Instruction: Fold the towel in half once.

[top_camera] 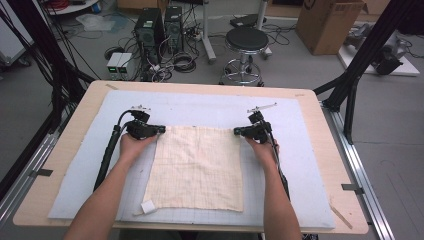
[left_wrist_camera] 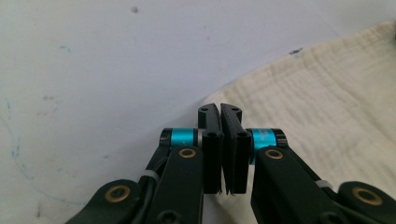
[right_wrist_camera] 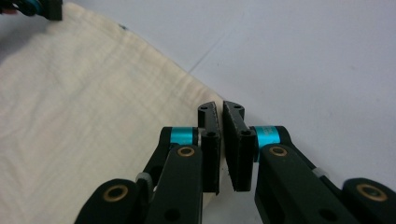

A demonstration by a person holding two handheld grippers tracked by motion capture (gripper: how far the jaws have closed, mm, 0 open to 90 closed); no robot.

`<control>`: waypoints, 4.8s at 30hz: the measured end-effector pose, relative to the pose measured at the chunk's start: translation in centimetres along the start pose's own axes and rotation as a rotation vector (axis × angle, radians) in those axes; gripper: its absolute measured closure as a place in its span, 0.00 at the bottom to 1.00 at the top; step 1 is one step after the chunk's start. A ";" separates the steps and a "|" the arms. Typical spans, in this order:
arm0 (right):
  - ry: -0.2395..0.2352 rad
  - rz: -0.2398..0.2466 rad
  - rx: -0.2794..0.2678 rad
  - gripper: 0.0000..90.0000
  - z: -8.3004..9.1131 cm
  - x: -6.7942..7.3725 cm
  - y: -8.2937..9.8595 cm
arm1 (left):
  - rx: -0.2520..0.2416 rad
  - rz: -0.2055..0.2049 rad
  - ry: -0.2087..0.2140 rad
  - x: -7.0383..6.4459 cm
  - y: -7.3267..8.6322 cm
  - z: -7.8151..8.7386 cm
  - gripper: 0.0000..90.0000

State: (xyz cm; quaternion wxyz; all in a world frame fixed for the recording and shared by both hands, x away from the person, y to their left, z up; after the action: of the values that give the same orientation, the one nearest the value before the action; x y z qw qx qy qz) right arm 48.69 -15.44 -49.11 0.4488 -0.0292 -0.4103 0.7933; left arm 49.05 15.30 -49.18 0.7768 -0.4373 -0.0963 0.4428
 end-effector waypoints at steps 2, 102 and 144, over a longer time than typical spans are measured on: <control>-0.008 -0.002 -0.018 0.95 0.4 0.2 -0.6 | -0.030 0.010 0.006 0.1 -0.5 0.4 0.97; -0.280 0.176 -0.033 0.95 8.2 11.0 10.2 | -0.117 -0.282 0.252 -9.6 10.2 13.4 0.96; -0.332 0.296 0.089 0.74 8.7 14.0 14.8 | 0.037 -0.384 0.330 -12.6 14.1 12.9 0.70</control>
State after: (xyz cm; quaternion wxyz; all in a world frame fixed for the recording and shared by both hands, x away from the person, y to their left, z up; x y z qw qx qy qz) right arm 26.55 -14.46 -48.84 0.2547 0.0619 -0.4345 0.8617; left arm 26.19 16.38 -49.22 0.8598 -0.4629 -0.0415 0.2116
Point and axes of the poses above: each handheld gripper's, and its own axes: z roughly backward along the jaws, y roughly out of its underside, x roughly to its left, the point moved 9 cm from there along -z, roughly forward along the jaws, and after that the axes turned 3 degrees about -z, right-handed, at the moved point
